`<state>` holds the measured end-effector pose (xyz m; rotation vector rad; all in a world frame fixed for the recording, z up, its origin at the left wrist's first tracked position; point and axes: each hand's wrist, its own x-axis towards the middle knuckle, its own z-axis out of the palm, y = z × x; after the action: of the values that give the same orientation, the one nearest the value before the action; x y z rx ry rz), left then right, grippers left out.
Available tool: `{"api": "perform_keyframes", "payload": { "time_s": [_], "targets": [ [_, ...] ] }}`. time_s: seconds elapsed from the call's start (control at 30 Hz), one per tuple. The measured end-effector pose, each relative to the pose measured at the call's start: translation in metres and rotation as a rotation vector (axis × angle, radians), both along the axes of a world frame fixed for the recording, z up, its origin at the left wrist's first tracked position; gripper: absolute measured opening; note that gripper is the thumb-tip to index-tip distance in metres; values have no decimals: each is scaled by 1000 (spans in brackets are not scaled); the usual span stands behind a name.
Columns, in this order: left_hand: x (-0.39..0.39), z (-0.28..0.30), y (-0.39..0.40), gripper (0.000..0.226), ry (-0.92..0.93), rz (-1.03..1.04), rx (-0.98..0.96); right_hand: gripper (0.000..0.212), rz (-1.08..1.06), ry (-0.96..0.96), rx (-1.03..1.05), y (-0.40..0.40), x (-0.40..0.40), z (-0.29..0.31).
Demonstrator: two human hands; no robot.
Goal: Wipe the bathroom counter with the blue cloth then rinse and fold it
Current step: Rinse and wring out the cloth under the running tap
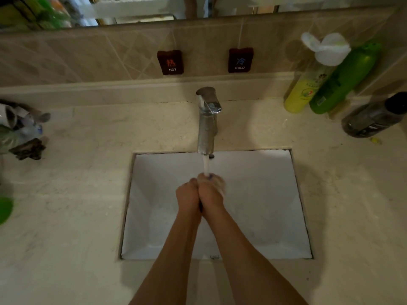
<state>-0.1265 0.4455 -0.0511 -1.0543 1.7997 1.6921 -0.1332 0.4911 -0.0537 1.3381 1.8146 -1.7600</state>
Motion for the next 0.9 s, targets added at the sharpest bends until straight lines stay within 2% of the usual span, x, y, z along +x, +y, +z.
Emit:
{"api": "perform_keyframes", "payload": {
  "time_s": [0.1,0.17,0.23,0.3,0.4,0.47,0.57,0.73,0.83,0.9],
  "targets": [
    [-1,0,0,26,55,49,-26,28,-209,-6,-186,2,1,4],
    [1,0,0,23,118,196,11,33,-383,-60,-303,12,0,10],
    [5,-1,-3,31,149,394,109,33,-511,-71,-431,21,-3,18],
    [13,-5,-5,34,62,532,279,31,-472,9,-435,27,-3,15],
    [22,-6,4,48,-110,492,559,28,-215,76,-206,22,10,4],
    [19,-3,10,56,-165,470,672,21,-165,110,-214,19,20,6],
    [10,-7,14,69,-179,500,744,18,-265,156,-323,23,27,8],
    [15,-11,19,77,-191,443,755,23,-333,226,-435,32,29,19],
    [16,-14,14,76,-155,410,829,27,-281,220,-446,36,33,14],
    [12,-18,10,64,-95,421,844,25,-127,169,-291,39,33,11]
  ]
}}
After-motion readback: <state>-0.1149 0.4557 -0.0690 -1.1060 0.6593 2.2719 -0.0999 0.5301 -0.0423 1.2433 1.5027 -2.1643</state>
